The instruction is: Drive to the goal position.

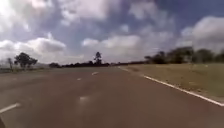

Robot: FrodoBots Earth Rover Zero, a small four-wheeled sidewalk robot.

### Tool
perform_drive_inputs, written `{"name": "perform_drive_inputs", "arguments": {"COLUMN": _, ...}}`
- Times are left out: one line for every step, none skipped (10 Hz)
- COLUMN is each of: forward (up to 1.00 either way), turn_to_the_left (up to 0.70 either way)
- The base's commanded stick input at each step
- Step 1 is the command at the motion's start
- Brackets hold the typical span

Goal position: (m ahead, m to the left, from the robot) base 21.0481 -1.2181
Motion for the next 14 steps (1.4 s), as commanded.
{"name": "perform_drive_inputs", "arguments": {"forward": 1.0, "turn_to_the_left": 0.0}}
{"name": "perform_drive_inputs", "arguments": {"forward": 1.0, "turn_to_the_left": 0.0}}
{"name": "perform_drive_inputs", "arguments": {"forward": 1.0, "turn_to_the_left": 0.0}}
{"name": "perform_drive_inputs", "arguments": {"forward": 1.0, "turn_to_the_left": 0.0}}
{"name": "perform_drive_inputs", "arguments": {"forward": 1.0, "turn_to_the_left": 0.0}}
{"name": "perform_drive_inputs", "arguments": {"forward": 1.0, "turn_to_the_left": 0.0}}
{"name": "perform_drive_inputs", "arguments": {"forward": 1.0, "turn_to_the_left": 0.0}}
{"name": "perform_drive_inputs", "arguments": {"forward": 1.0, "turn_to_the_left": 0.0}}
{"name": "perform_drive_inputs", "arguments": {"forward": 1.0, "turn_to_the_left": 0.0}}
{"name": "perform_drive_inputs", "arguments": {"forward": 1.0, "turn_to_the_left": 0.0}}
{"name": "perform_drive_inputs", "arguments": {"forward": 1.0, "turn_to_the_left": 0.0}}
{"name": "perform_drive_inputs", "arguments": {"forward": 1.0, "turn_to_the_left": 0.0}}
{"name": "perform_drive_inputs", "arguments": {"forward": 1.0, "turn_to_the_left": 0.0}}
{"name": "perform_drive_inputs", "arguments": {"forward": 1.0, "turn_to_the_left": 0.0}}
